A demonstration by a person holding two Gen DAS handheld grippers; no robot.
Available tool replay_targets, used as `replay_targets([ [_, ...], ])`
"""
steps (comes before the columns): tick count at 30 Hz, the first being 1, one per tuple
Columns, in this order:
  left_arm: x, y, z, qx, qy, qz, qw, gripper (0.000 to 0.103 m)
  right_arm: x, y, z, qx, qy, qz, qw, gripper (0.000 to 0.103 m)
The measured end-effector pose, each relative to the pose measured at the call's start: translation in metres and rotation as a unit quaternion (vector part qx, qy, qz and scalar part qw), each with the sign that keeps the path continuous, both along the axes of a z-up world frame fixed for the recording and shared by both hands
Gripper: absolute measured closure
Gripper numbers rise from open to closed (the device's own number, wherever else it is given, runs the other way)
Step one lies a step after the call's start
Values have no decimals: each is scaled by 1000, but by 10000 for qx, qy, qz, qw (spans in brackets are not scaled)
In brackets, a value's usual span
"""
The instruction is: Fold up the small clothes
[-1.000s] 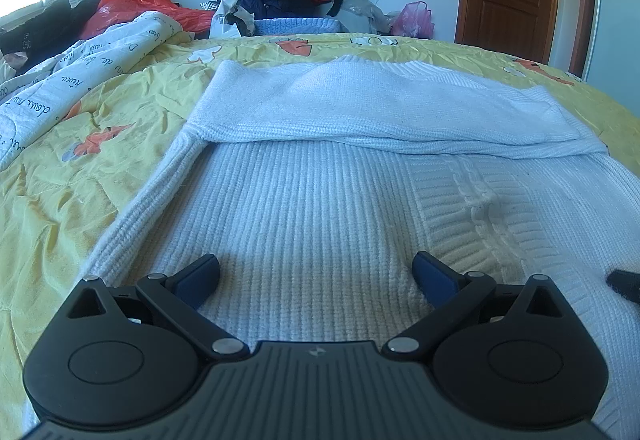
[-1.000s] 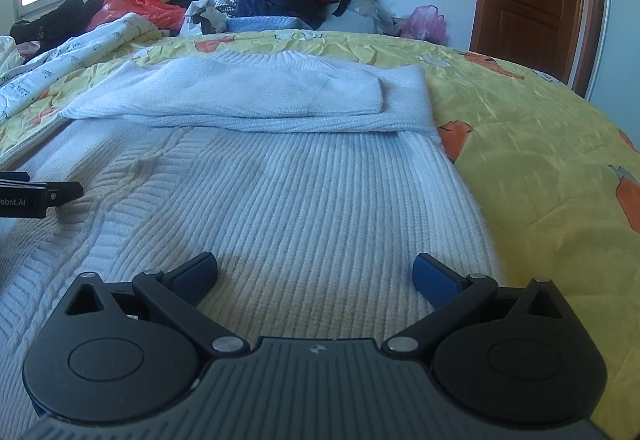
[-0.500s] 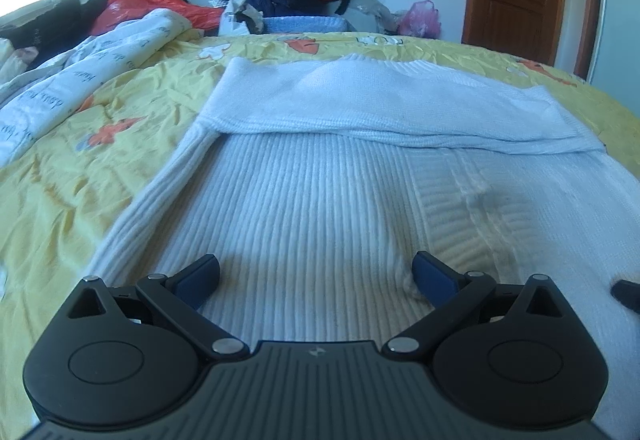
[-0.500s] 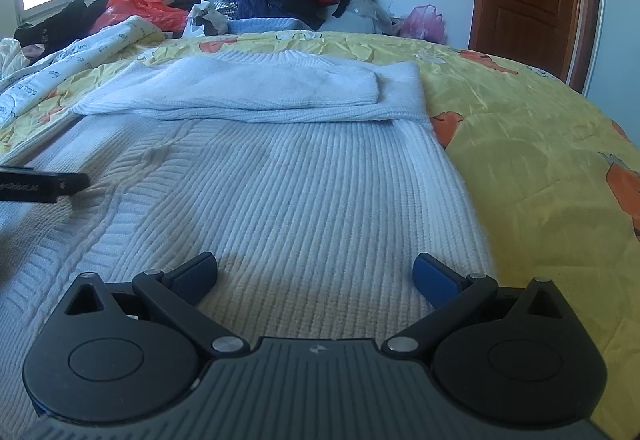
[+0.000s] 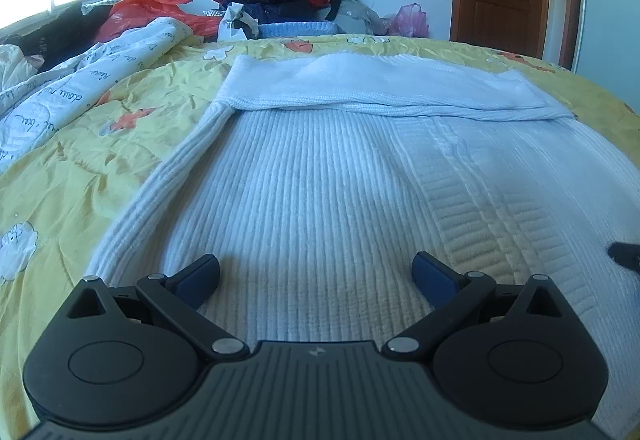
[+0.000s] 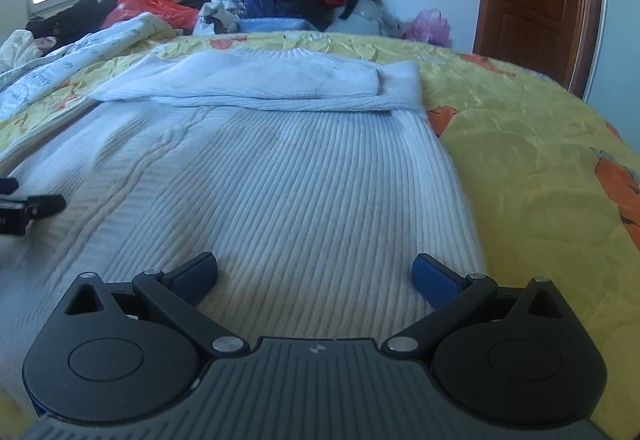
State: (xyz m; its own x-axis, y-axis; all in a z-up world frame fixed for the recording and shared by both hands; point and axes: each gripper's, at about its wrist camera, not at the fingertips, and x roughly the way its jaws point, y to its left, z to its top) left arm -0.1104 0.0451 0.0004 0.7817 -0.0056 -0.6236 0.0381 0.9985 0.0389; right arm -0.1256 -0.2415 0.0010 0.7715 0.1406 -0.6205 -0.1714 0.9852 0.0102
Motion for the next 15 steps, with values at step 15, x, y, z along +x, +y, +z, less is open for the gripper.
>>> replay_targets([
  [15, 0, 1, -1, -22, -9, 8, 10000, 0, -2, -2, 0, -7, 29, 30, 10000, 2],
])
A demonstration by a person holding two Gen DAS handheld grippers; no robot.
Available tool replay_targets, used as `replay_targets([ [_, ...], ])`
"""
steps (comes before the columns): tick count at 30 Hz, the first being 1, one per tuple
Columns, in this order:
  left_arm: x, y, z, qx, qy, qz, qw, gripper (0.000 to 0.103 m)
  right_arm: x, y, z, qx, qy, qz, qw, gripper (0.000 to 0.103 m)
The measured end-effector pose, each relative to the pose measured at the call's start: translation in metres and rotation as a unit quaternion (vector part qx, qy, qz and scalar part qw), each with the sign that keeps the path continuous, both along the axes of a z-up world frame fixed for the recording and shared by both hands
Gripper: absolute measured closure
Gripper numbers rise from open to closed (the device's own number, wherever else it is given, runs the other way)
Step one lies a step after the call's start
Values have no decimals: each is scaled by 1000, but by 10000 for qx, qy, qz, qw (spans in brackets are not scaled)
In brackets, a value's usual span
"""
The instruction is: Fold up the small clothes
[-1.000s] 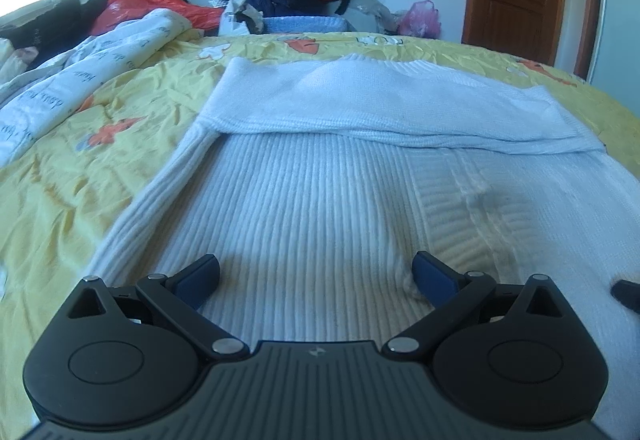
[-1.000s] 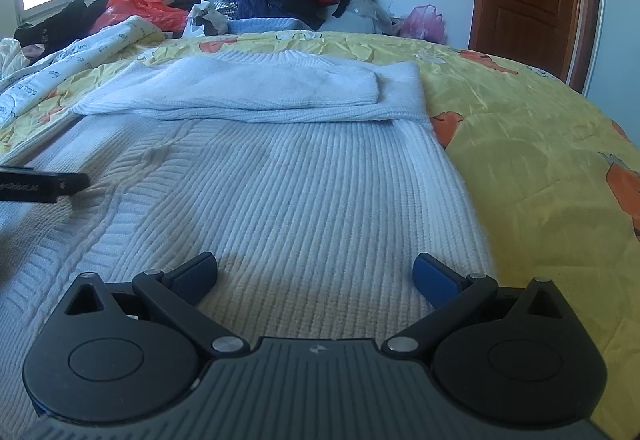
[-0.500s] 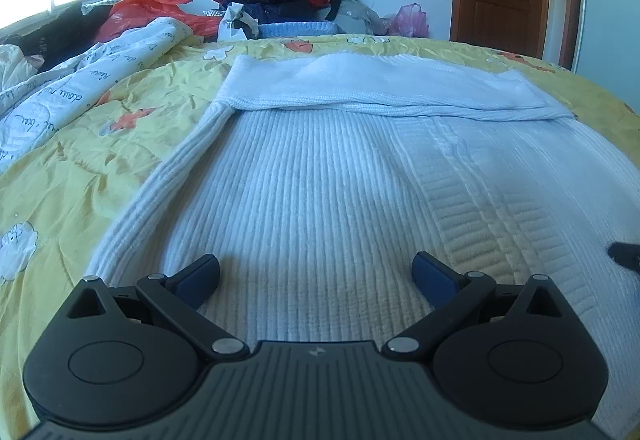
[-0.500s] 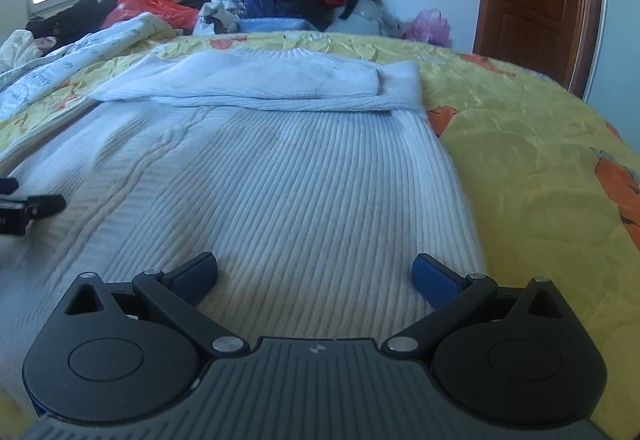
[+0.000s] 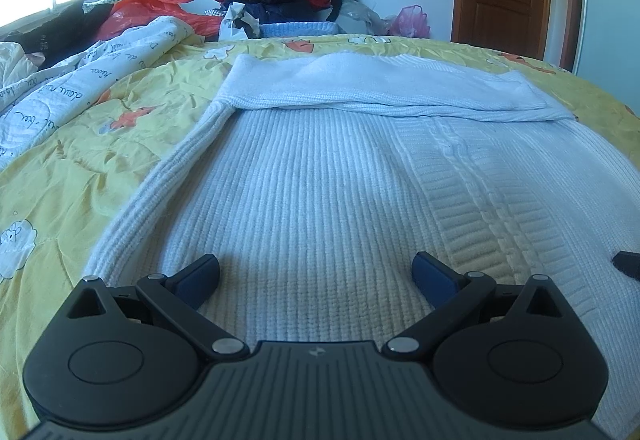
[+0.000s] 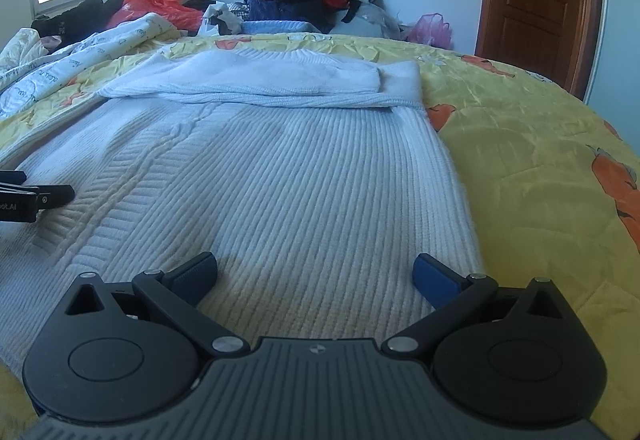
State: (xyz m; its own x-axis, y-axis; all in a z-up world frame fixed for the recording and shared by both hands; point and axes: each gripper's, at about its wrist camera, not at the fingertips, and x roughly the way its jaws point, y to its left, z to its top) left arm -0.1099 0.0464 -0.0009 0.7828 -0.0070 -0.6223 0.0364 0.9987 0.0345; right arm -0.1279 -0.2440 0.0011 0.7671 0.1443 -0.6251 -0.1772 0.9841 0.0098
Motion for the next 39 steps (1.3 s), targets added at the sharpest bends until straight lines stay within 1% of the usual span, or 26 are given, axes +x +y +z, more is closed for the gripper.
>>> replay_targets([
  [20, -1, 0, 0, 12, 2, 3, 10000, 0, -9, 0, 1, -20, 3, -16, 10000, 2],
  [27, -10, 1, 2, 16, 39, 60, 10000, 0, -17, 0, 2, -35, 19, 18, 10000, 2],
  [39, -15, -1, 1, 20, 48, 89, 9999, 0, -18, -1, 2, -31, 22, 16, 10000, 2],
])
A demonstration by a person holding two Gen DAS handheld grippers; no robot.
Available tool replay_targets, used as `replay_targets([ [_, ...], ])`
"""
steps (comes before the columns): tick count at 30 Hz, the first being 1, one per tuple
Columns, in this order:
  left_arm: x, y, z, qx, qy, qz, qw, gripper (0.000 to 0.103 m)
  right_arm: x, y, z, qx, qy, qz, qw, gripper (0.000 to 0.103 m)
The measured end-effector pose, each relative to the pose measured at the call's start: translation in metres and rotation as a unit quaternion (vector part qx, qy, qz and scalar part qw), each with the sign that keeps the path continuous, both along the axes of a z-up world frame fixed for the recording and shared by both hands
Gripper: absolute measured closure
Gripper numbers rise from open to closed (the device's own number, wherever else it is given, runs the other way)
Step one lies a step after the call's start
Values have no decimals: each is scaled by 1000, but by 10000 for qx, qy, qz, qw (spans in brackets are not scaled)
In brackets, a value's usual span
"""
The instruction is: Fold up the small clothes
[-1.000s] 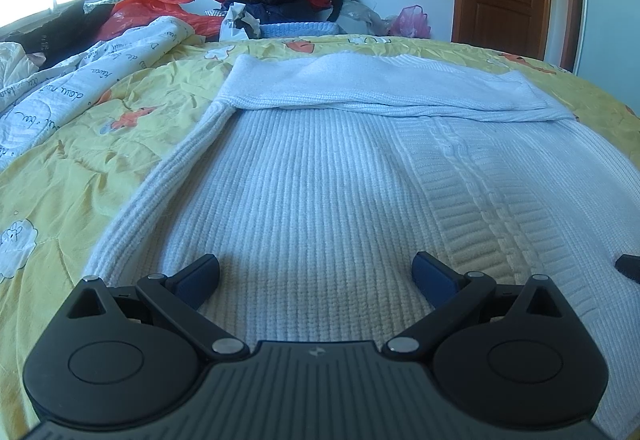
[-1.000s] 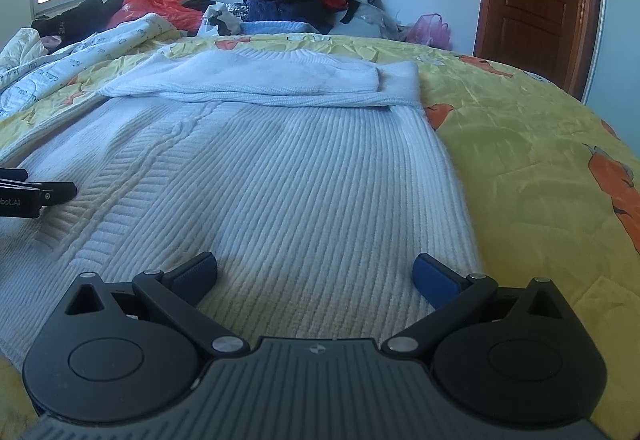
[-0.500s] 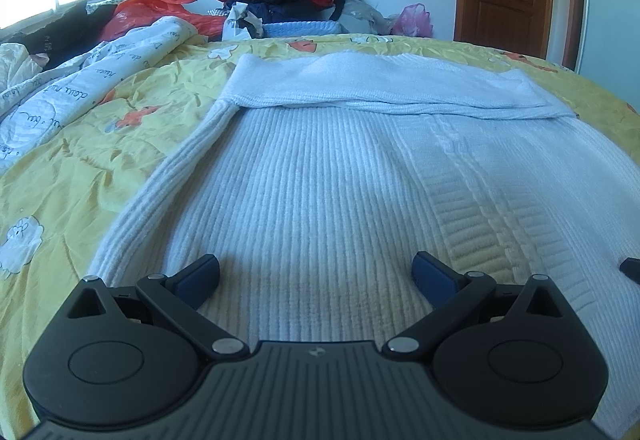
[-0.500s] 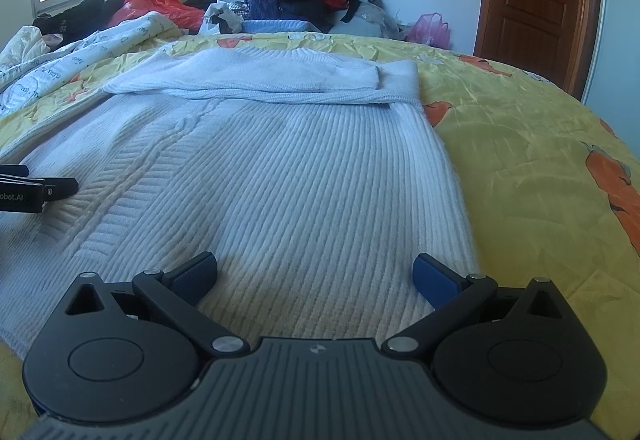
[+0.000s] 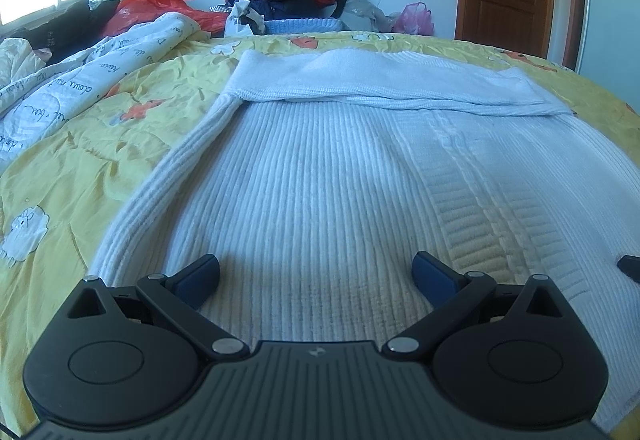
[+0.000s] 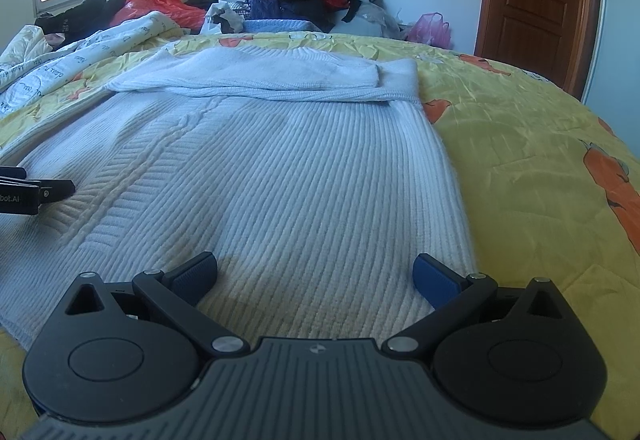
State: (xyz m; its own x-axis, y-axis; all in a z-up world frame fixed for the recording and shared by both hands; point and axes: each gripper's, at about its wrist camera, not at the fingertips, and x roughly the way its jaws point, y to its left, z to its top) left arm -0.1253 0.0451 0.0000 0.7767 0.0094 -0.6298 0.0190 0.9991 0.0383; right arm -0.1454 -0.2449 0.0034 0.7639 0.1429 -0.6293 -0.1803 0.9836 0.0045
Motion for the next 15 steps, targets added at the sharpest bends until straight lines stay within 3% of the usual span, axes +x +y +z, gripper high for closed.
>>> replay_targets([
  [15, -3, 0, 0, -6, -3, 4, 10000, 0, 0, 0, 0, 2, 2, 1, 10000, 2],
])
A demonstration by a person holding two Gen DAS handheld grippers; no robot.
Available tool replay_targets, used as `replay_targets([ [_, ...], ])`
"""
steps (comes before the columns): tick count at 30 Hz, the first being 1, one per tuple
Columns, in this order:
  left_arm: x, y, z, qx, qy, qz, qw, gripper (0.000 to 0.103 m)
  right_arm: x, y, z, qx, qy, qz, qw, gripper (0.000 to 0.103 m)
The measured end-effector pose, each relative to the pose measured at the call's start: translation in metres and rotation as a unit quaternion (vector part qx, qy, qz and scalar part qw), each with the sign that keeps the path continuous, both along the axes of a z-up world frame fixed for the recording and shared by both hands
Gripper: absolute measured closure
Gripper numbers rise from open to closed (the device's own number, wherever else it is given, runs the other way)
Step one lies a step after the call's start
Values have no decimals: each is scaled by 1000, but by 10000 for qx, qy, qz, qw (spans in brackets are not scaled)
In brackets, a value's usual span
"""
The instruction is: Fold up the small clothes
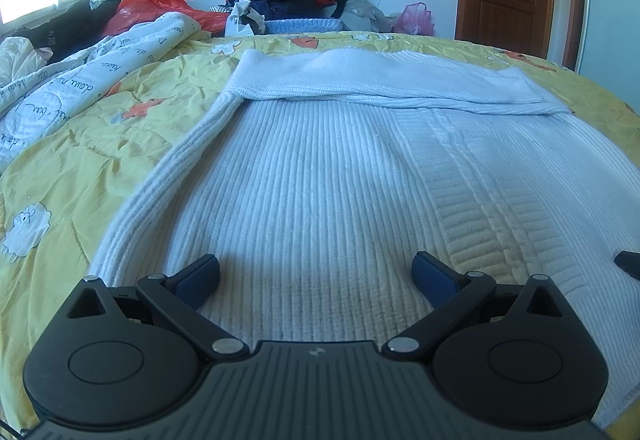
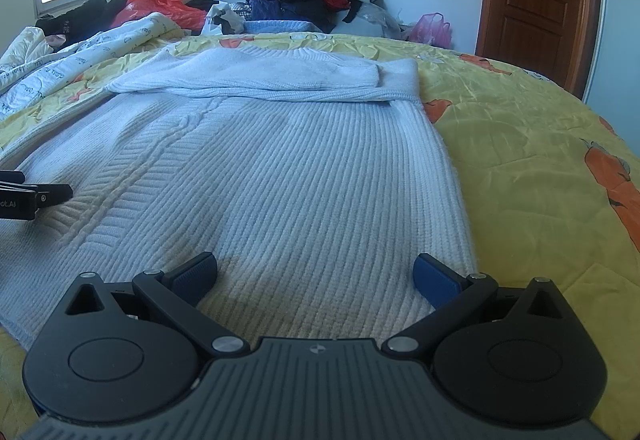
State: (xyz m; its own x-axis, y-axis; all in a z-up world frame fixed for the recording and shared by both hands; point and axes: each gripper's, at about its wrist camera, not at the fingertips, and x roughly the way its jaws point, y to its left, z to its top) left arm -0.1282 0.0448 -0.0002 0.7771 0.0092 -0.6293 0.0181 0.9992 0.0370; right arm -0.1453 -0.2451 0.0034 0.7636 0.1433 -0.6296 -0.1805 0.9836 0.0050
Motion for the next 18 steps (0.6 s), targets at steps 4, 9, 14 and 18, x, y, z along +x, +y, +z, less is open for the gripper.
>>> replay_targets([
  [4, -1, 0, 0, -1, -1, -2, 10000, 0, 0, 0, 0, 1, 1, 0, 10000, 2],
  [9, -1, 0, 0, 0, 0, -4, 10000, 0, 1, 0, 0, -1, 2, 0, 10000, 2],
  [14, -5, 0, 1, 21, 43, -10, 10000, 0, 0, 0, 0, -10, 7, 9, 10000, 2],
  [18, -17, 1, 3, 47, 123, -53, 9999, 0, -5, 0, 1, -48, 3, 67, 10000, 2],
])
